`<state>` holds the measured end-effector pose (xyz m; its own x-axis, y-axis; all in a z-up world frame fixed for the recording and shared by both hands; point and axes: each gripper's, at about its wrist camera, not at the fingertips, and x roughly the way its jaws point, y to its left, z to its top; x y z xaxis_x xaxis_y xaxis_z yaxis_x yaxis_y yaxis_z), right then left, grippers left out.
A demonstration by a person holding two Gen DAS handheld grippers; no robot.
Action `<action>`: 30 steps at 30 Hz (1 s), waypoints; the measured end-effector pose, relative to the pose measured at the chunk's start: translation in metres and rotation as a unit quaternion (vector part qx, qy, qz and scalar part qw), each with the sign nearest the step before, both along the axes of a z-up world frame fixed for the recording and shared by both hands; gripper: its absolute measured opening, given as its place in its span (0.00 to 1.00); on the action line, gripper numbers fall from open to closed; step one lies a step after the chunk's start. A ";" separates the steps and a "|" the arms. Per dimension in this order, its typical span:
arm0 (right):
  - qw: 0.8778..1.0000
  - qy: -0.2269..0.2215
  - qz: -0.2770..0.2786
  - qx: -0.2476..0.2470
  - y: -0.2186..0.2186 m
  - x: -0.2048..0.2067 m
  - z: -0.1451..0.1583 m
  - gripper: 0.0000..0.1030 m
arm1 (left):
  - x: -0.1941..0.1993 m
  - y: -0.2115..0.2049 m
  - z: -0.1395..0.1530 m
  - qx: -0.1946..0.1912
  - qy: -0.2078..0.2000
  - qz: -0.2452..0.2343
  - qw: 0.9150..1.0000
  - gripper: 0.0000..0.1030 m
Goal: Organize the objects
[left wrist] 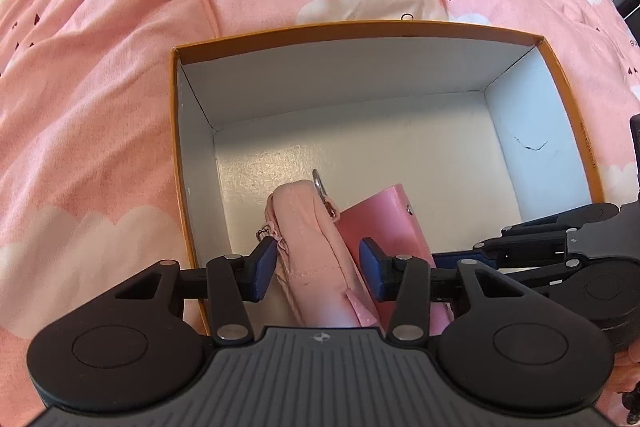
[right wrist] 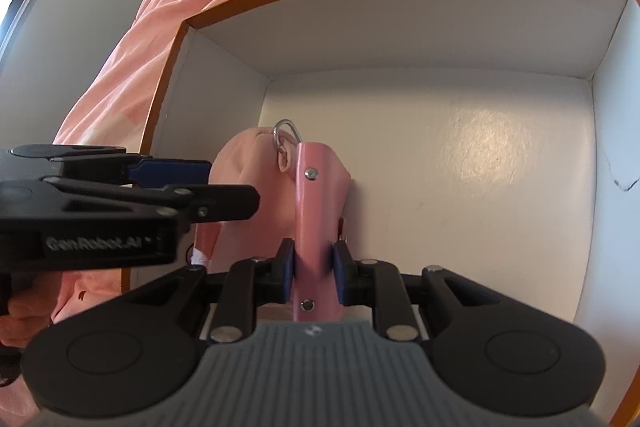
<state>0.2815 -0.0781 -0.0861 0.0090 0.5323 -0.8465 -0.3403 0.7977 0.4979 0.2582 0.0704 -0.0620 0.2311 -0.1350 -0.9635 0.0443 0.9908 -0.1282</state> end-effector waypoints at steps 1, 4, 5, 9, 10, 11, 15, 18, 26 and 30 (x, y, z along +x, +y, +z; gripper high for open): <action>1.000 0.005 0.000 0.003 0.000 -0.001 -0.002 0.21 | -0.002 0.000 0.000 -0.001 0.001 0.002 1.000 0.43; 1.000 0.015 0.003 0.015 0.001 -0.006 -0.006 0.20 | -0.007 0.005 0.000 -0.011 0.009 0.003 1.000 0.37; 1.000 0.020 0.004 0.019 0.002 -0.006 -0.007 0.20 | -0.010 0.005 0.000 -0.007 0.008 0.004 1.000 0.37; 1.000 0.013 0.018 0.019 0.016 -0.014 -0.005 0.20 | -0.018 0.014 0.005 0.001 0.004 0.013 1.000 0.33; 1.000 0.010 0.021 0.019 0.019 -0.016 -0.003 0.20 | -0.020 0.017 0.007 0.003 0.002 0.014 1.000 0.32; 1.000 0.008 0.023 0.019 0.023 -0.018 -0.002 0.20 | -0.022 0.019 0.010 0.007 -0.001 0.014 1.000 0.32; 1.000 0.001 0.028 0.008 0.040 -0.024 -0.001 0.20 | -0.024 0.025 0.012 -0.010 -0.005 0.024 1.000 0.31; 1.000 -0.009 0.022 -0.013 0.052 -0.030 -0.003 0.21 | -0.032 0.030 0.014 -0.028 -0.027 0.040 0.998 0.35; 0.999 -0.041 0.030 -0.007 0.060 -0.045 0.006 0.27 | -0.072 0.039 0.038 -0.059 -0.131 0.073 0.987 0.44; 0.998 -0.057 0.036 -0.001 0.060 -0.053 0.014 0.27 | -0.086 0.040 0.044 -0.067 -0.164 0.087 0.980 0.43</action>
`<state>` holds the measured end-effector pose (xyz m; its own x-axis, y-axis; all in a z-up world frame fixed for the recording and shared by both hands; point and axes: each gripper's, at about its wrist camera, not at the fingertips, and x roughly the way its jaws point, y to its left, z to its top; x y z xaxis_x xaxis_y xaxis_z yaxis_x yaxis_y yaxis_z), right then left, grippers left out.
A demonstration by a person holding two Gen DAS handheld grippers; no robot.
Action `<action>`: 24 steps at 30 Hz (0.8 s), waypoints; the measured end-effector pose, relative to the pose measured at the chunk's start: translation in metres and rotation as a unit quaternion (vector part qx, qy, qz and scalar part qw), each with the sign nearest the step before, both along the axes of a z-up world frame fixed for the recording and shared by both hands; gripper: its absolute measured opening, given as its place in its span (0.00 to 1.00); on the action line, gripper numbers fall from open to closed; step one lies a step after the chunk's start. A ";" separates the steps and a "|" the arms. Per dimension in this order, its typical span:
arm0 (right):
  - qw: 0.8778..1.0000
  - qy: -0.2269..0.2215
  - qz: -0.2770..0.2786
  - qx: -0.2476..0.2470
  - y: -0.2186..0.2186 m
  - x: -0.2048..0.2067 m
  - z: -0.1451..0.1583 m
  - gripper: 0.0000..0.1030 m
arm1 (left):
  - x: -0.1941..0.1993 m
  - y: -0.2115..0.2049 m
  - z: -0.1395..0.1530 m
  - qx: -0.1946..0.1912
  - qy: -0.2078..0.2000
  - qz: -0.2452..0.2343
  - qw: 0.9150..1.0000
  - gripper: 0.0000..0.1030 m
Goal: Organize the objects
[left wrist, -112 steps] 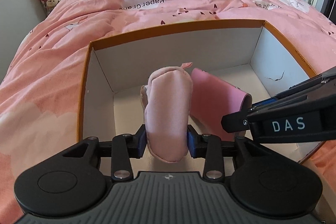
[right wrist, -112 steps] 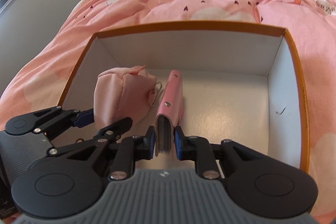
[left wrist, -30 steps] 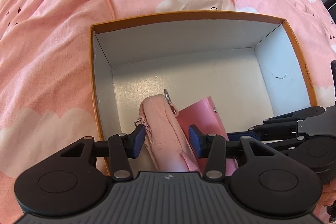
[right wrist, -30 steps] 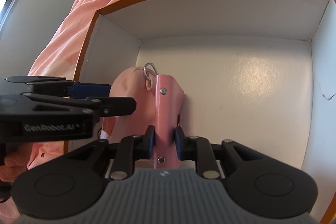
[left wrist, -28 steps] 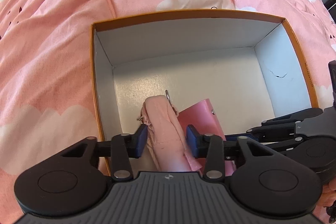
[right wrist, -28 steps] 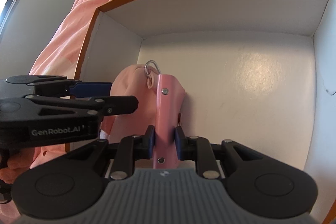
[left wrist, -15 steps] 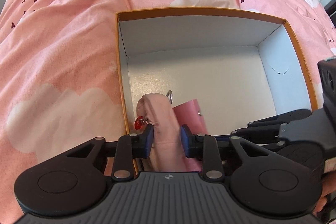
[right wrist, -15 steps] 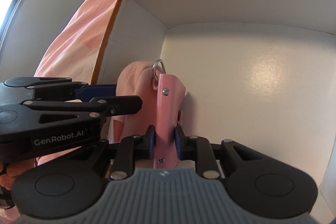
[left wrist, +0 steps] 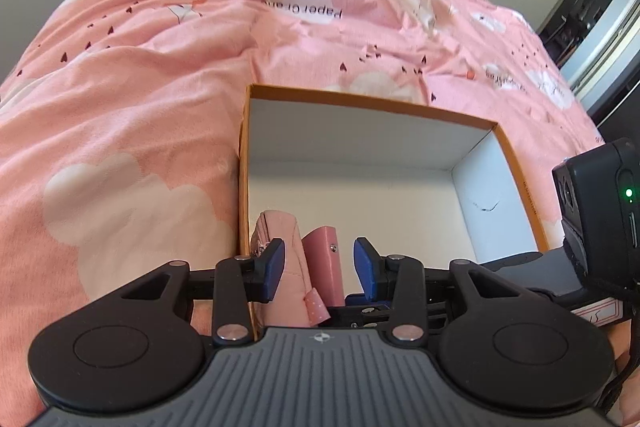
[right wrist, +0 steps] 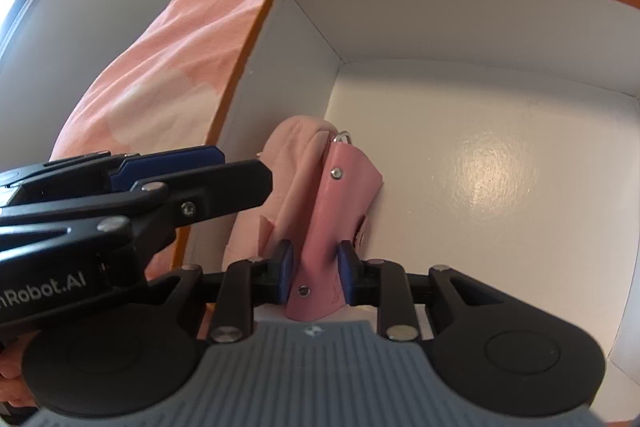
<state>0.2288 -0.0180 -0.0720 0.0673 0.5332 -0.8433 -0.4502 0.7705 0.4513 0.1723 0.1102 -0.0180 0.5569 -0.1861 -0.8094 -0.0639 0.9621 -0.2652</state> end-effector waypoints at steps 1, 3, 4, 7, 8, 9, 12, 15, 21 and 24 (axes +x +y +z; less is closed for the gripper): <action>1.000 0.000 0.003 0.003 -0.001 -0.002 0.002 0.27 | -0.003 0.000 0.001 0.000 -0.007 0.004 1.000 0.43; 1.000 0.001 0.006 0.006 0.001 -0.004 0.002 0.24 | -0.006 0.000 0.002 0.004 -0.018 0.007 1.000 0.42; 1.000 0.000 0.009 0.007 0.003 -0.005 0.001 0.22 | -0.006 0.001 0.002 0.005 -0.020 0.008 1.000 0.42; 1.000 0.004 0.010 0.009 0.005 -0.006 -0.002 0.21 | -0.008 0.003 0.000 -0.003 -0.024 0.013 1.000 0.42; 1.000 0.005 0.010 0.011 0.005 -0.006 -0.003 0.21 | -0.009 0.003 -0.001 -0.004 -0.024 0.014 1.000 0.42; 1.000 0.007 0.009 0.013 0.002 -0.007 -0.002 0.21 | -0.009 0.003 -0.002 -0.005 -0.025 0.015 1.000 0.42; 1.000 0.004 0.010 0.014 0.000 -0.008 -0.003 0.21 | -0.011 0.004 -0.003 -0.011 -0.026 0.015 0.999 0.42; 1.000 0.003 0.009 0.016 -0.003 -0.009 -0.001 0.22 | -0.013 0.003 -0.003 -0.014 -0.032 0.017 0.999 0.42; 1.000 -0.017 0.005 0.016 -0.007 -0.010 0.007 0.22 | -0.016 0.004 0.000 -0.017 -0.040 0.023 0.999 0.42; 1.000 -0.024 0.004 0.018 -0.009 -0.010 0.011 0.22 | -0.017 0.005 0.001 -0.018 -0.042 0.024 0.999 0.42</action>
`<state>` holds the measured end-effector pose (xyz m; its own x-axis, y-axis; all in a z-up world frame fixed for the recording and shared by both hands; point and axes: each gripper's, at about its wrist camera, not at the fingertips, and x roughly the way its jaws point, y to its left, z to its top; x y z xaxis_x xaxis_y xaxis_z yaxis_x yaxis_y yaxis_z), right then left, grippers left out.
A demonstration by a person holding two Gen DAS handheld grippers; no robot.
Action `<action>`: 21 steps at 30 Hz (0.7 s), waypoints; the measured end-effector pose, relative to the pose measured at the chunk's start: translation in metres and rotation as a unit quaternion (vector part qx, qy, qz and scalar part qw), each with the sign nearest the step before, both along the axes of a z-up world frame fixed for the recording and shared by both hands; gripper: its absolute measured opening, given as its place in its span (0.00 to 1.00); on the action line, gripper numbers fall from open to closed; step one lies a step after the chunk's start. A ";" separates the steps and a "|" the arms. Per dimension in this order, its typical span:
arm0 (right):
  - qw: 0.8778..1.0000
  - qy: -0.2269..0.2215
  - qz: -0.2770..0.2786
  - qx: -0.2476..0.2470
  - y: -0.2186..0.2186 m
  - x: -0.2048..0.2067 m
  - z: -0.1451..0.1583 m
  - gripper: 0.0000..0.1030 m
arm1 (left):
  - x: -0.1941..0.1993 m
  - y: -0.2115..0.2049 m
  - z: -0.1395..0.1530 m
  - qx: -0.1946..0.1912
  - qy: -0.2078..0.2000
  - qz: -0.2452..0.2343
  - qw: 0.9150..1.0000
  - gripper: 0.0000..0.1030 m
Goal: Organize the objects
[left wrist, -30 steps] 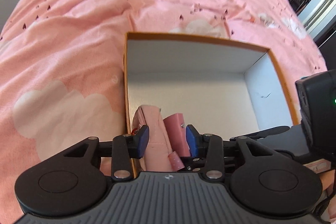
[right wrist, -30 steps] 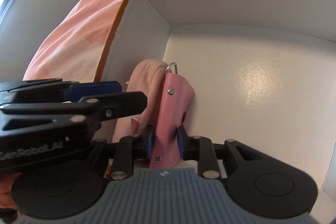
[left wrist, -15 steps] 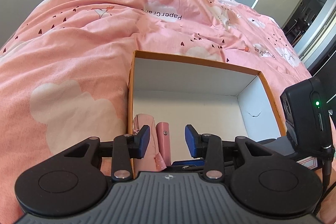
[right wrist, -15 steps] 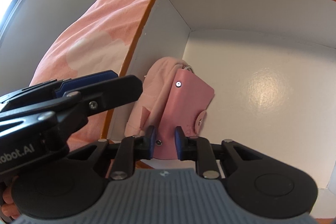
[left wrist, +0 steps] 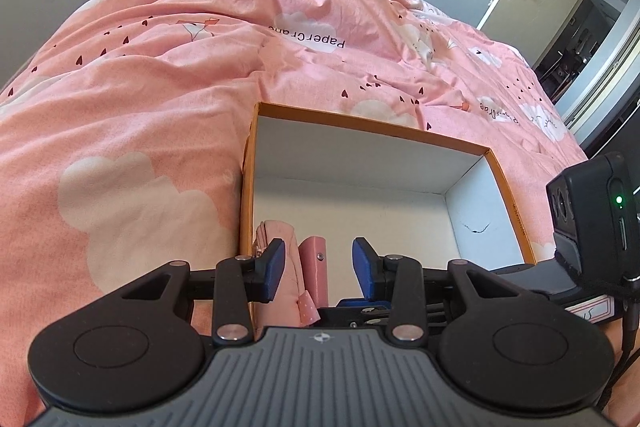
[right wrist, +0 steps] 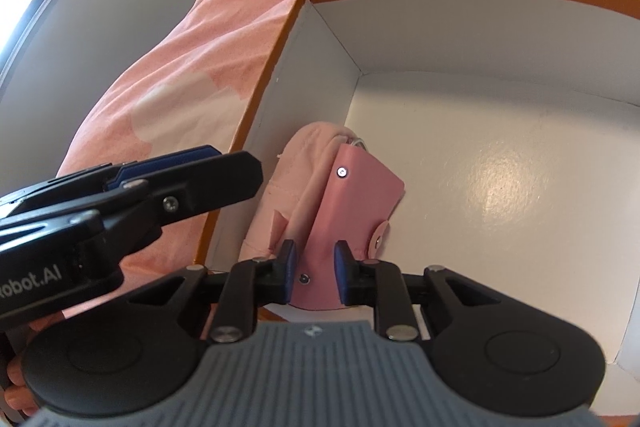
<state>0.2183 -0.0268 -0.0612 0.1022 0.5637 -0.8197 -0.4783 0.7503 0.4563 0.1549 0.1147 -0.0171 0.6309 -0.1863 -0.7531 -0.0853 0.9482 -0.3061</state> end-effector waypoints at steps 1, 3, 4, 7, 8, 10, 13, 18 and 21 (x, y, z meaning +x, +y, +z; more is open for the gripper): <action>1.000 -0.004 0.000 0.000 0.000 0.000 0.001 0.22 | 0.000 0.000 0.000 -0.001 -0.001 0.000 1.000 0.42; 1.000 -0.008 0.002 -0.001 -0.001 0.000 0.003 0.22 | -0.001 0.000 0.002 -0.001 -0.003 0.000 1.000 0.42; 1.000 -0.010 0.001 -0.002 -0.001 0.000 0.003 0.22 | -0.002 0.000 0.003 -0.002 -0.005 -0.001 1.000 0.42; 1.000 -0.013 0.002 -0.002 -0.003 0.000 0.004 0.21 | -0.005 -0.002 0.007 0.000 -0.012 -0.009 1.000 0.42; 1.000 -0.014 0.000 -0.002 -0.003 -0.001 0.004 0.21 | -0.006 -0.004 0.009 0.004 -0.017 -0.012 1.000 0.42; 1.000 -0.017 -0.003 -0.005 -0.005 0.000 0.005 0.21 | -0.012 -0.006 0.014 0.017 -0.025 -0.022 0.999 0.42; 1.000 -0.024 -0.010 -0.002 -0.012 0.000 0.007 0.22 | -0.025 -0.008 0.025 0.042 -0.044 -0.036 0.997 0.42; 0.999 -0.039 -0.013 -0.003 -0.015 -0.002 0.006 0.22 | -0.050 -0.004 0.040 0.087 -0.074 -0.053 0.992 0.42; 0.999 -0.047 -0.019 -0.007 -0.016 -0.003 0.006 0.22 | -0.067 0.001 0.048 0.106 -0.082 -0.078 0.988 0.43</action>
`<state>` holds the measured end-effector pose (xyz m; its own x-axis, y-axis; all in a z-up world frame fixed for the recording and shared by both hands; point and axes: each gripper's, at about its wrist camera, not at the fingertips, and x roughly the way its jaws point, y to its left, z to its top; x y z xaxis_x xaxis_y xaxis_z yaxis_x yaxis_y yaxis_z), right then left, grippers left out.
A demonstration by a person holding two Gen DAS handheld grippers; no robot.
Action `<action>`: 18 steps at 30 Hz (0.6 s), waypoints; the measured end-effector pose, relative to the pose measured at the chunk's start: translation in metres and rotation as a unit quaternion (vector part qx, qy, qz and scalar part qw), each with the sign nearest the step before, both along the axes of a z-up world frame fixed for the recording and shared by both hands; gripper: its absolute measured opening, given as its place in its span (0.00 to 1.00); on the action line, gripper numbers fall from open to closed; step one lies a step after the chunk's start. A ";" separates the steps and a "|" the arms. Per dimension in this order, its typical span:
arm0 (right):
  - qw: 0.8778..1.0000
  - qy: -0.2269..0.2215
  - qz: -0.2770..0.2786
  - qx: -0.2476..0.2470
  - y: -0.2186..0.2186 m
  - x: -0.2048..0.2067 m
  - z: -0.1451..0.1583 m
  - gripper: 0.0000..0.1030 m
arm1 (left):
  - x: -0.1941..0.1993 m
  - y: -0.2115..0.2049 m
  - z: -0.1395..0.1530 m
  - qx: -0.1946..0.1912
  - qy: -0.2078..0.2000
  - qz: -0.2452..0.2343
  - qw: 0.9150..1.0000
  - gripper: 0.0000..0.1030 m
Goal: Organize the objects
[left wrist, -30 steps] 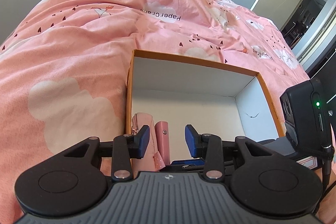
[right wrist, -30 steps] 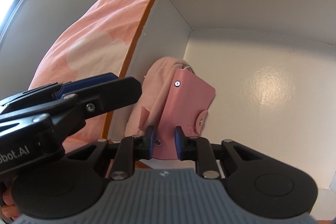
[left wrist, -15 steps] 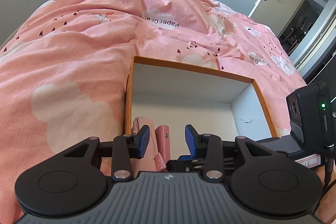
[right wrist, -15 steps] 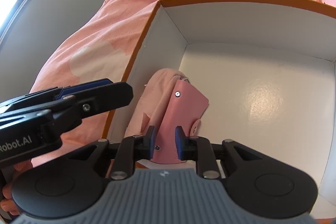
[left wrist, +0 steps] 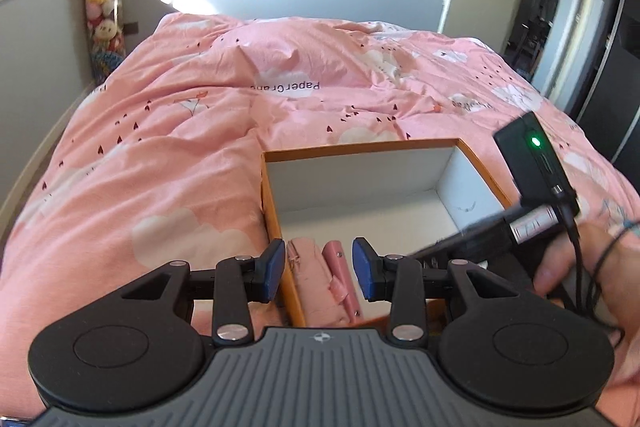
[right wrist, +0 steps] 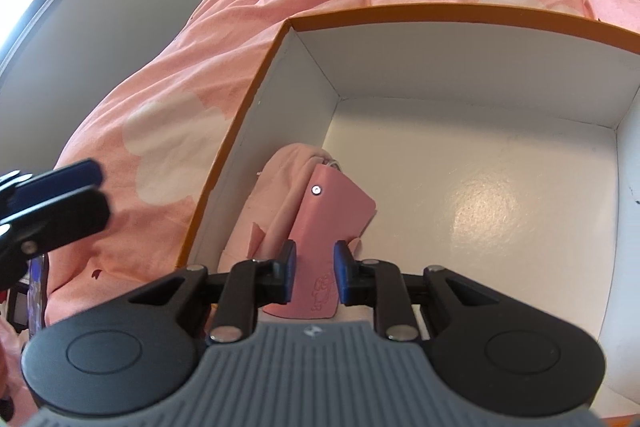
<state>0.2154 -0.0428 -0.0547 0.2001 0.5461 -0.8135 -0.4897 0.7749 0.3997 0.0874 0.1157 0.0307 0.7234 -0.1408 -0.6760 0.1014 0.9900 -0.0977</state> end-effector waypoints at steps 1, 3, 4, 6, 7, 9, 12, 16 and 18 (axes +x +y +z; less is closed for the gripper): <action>1.000 -0.001 -0.002 0.000 -0.001 0.000 0.000 0.22 | -0.006 0.002 0.001 0.005 0.002 -0.009 1.000 0.44; 1.000 -0.004 -0.008 -0.001 -0.004 -0.001 0.002 0.22 | -0.019 0.005 0.003 0.020 0.003 -0.027 0.999 0.44; 1.000 -0.007 -0.010 -0.002 -0.005 -0.003 0.003 0.22 | -0.025 0.006 0.003 0.030 0.000 -0.035 0.999 0.45; 1.000 -0.018 -0.014 0.000 -0.009 -0.006 0.009 0.22 | -0.041 0.011 0.001 0.070 -0.019 -0.042 0.996 0.48; 1.000 -0.026 -0.016 0.001 -0.012 -0.010 0.012 0.22 | -0.050 0.014 0.000 0.093 -0.029 -0.043 0.994 0.50; 0.999 -0.041 -0.024 0.002 -0.019 -0.017 0.019 0.23 | -0.066 0.021 -0.003 0.133 -0.049 -0.052 0.989 0.51; 0.997 -0.069 -0.041 0.006 -0.035 -0.031 0.031 0.30 | -0.083 0.031 -0.016 0.182 -0.033 -0.055 0.981 0.51; 0.993 -0.099 -0.060 -0.001 -0.057 -0.052 0.041 0.31 | -0.098 0.049 -0.036 0.177 -0.003 -0.056 0.983 0.51; 0.992 -0.106 -0.071 -0.005 -0.068 -0.061 0.042 0.31 | -0.104 0.053 -0.042 0.177 0.002 -0.056 0.983 0.51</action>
<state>0.1543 -0.1112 -0.0126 0.4410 0.4926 -0.7503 -0.4477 0.8452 0.2918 -0.0162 0.1690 -0.0118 0.7143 0.0241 -0.6994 0.2122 0.9449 0.2494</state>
